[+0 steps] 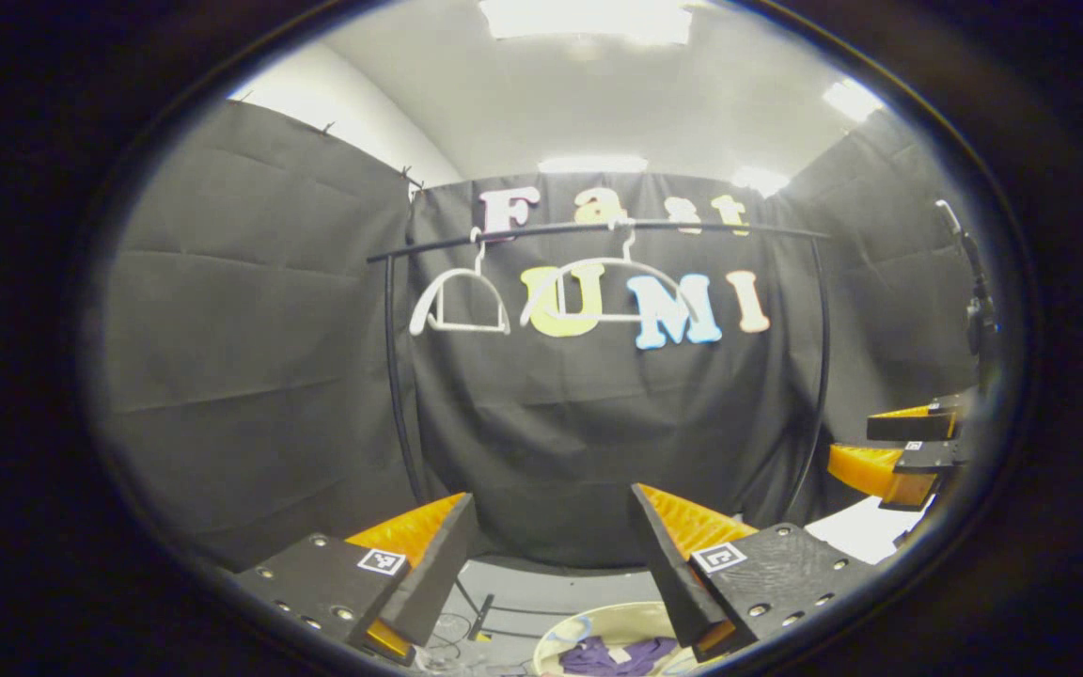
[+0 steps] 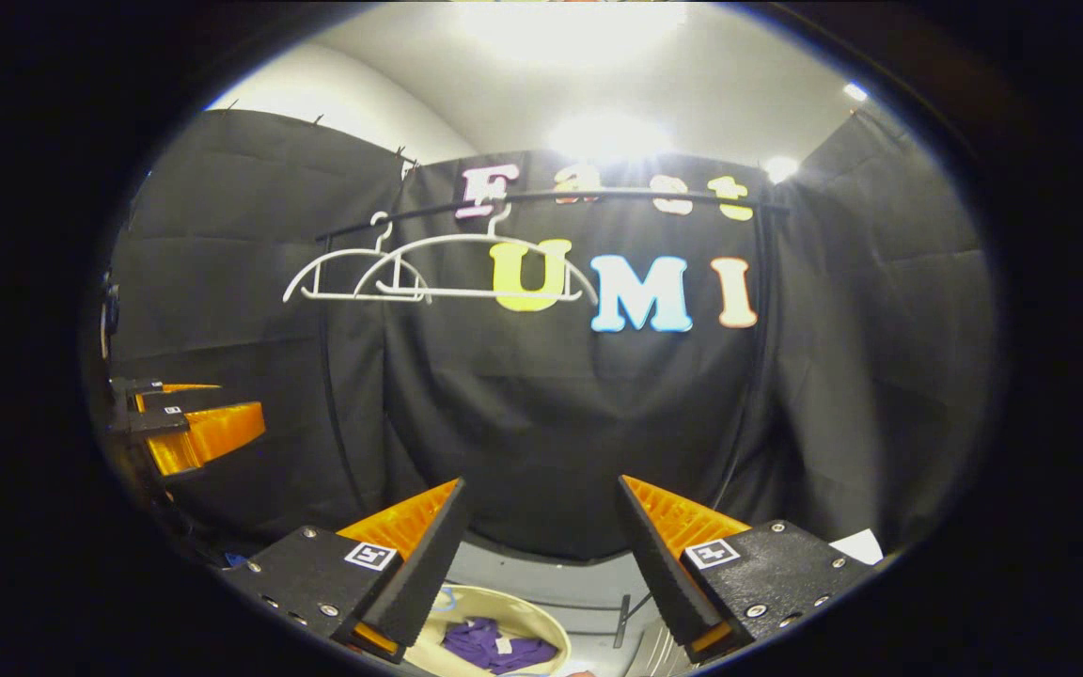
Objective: Grasp the clothes on the hanger with both hands and then place them into the laundry hamper below.
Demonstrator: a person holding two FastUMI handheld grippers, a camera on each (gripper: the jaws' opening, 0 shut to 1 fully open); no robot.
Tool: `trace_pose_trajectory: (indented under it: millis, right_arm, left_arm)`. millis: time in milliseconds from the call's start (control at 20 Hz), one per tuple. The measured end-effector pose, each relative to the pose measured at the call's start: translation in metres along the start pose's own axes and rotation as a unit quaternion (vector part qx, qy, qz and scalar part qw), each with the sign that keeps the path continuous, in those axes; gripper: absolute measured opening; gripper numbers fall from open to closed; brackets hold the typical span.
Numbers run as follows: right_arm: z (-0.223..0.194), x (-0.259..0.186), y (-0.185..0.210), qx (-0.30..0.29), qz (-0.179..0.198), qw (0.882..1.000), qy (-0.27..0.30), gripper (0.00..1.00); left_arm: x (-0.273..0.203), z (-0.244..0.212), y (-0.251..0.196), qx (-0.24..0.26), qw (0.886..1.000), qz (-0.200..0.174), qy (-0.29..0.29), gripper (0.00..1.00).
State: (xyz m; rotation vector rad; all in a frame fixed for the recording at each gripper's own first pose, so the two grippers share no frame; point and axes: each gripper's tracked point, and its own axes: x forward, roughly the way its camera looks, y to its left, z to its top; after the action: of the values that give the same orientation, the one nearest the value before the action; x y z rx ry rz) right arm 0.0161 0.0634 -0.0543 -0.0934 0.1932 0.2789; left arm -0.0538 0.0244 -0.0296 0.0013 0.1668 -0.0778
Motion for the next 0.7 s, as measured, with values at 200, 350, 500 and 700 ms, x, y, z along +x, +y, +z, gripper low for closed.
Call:
trace_pose_trajectory:
  millis: [200, 350, 500, 700]
  right_arm:
    - [0.023, -0.019, -0.023, 0.014, -0.027, 0.999, -0.039, 0.96]
    - [0.036, -0.035, -0.047, 0.024, -0.058, 0.996, -0.065, 0.96]
    - [0.043, -0.046, -0.065, 0.029, -0.083, 0.993, -0.081, 0.95]
    - [0.053, -0.059, -0.071, 0.041, -0.103, 0.989, -0.101, 0.94]
  left_arm:
    - [-0.016, 0.047, 0.008, 0.009, 0.999, 0.001, -0.050, 1.00]
    - [-0.028, 0.067, 0.020, 0.022, 0.997, 0.013, -0.067, 0.99]
    - [-0.036, 0.076, 0.026, 0.019, 0.996, 0.020, -0.085, 0.99]
    - [-0.039, 0.085, 0.022, 0.015, 0.995, 0.026, -0.095, 0.99]
